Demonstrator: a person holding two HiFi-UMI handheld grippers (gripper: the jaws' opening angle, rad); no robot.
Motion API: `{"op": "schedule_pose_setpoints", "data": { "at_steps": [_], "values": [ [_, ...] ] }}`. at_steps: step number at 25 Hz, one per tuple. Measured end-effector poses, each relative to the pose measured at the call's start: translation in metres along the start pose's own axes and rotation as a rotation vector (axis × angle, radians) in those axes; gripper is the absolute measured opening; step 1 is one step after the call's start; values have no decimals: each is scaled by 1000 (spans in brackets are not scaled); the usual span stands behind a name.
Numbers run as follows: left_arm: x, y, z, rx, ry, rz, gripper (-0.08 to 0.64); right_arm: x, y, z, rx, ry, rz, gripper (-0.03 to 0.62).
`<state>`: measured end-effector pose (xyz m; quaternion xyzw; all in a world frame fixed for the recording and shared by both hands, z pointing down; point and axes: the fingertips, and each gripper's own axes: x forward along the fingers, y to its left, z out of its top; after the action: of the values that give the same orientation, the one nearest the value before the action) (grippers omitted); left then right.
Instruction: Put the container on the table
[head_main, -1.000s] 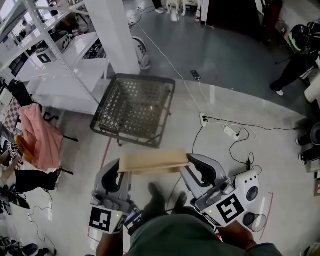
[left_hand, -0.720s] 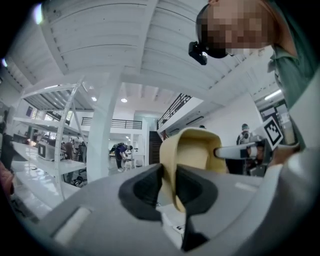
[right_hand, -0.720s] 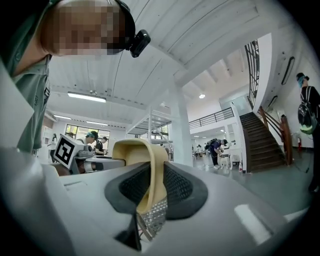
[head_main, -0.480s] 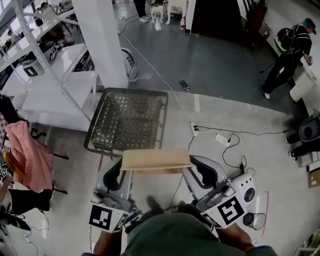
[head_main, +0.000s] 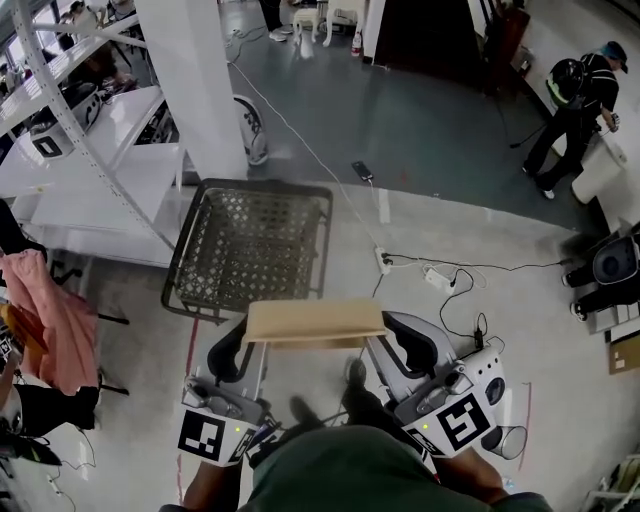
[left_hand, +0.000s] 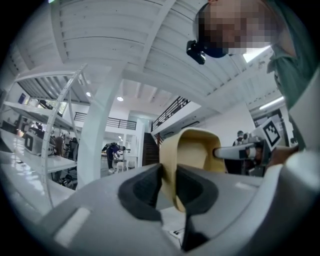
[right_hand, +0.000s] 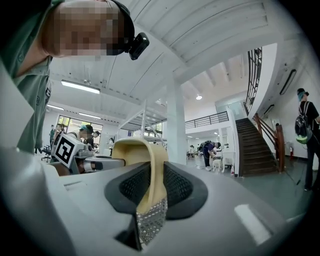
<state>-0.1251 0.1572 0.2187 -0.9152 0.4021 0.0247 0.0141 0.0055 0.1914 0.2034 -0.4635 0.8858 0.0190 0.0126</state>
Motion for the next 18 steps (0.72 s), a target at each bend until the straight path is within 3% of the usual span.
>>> {"op": "schedule_pose_setpoints", "data": {
  "at_steps": [18],
  "values": [
    [128,-1,-16,52,66,237,54,50,-146,-23,63,-34,246,80]
  ]
}}
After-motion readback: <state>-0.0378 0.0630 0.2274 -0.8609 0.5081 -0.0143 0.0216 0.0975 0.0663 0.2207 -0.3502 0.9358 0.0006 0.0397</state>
